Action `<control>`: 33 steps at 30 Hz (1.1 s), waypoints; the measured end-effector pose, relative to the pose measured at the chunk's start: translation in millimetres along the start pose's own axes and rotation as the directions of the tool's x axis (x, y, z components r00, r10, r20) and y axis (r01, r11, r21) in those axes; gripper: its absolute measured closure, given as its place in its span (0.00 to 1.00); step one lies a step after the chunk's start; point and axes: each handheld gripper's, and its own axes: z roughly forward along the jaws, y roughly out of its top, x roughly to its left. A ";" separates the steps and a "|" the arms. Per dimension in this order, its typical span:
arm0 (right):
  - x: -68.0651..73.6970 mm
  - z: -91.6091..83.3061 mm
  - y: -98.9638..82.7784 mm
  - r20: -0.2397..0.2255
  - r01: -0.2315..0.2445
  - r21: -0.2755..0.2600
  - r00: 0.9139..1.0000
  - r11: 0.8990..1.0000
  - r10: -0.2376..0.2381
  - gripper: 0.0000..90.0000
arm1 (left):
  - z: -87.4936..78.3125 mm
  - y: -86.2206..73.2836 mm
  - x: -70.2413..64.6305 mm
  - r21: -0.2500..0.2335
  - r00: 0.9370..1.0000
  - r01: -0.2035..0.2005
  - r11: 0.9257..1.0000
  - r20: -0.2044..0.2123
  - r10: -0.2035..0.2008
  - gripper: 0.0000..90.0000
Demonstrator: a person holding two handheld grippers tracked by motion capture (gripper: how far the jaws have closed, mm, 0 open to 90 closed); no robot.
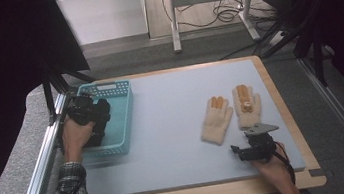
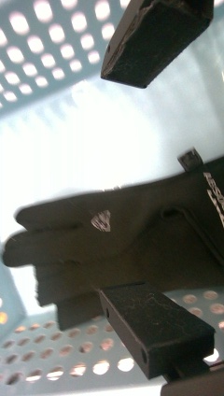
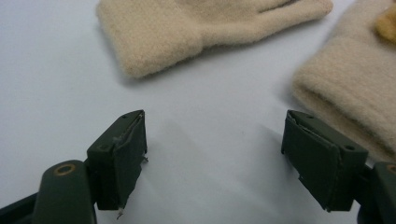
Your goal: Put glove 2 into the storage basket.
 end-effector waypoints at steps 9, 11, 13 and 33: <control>0.0 0.0 0.0 0.000 0.000 0.000 1.000 1.000 0.000 0.24 | -14.6 2.6 -15.9 -0.091 0.999 -0.022 0.996 0.040 0.026 0.00; 0.0 0.0 0.1 0.000 0.000 0.000 1.000 1.000 0.000 0.24 | -18.3 3.0 -19.2 -0.112 0.998 -0.027 0.993 0.046 0.033 0.00; 0.0 0.0 0.1 0.000 0.000 0.000 1.000 1.000 0.000 0.24 | -21.7 3.4 -22.0 -0.130 0.998 -0.034 0.991 0.048 0.040 0.00; 0.0 0.0 -0.1 0.001 -0.001 0.000 1.000 1.000 0.001 0.24 | -50.1 2.9 -95.8 -0.298 0.961 -0.142 0.944 0.185 0.203 0.00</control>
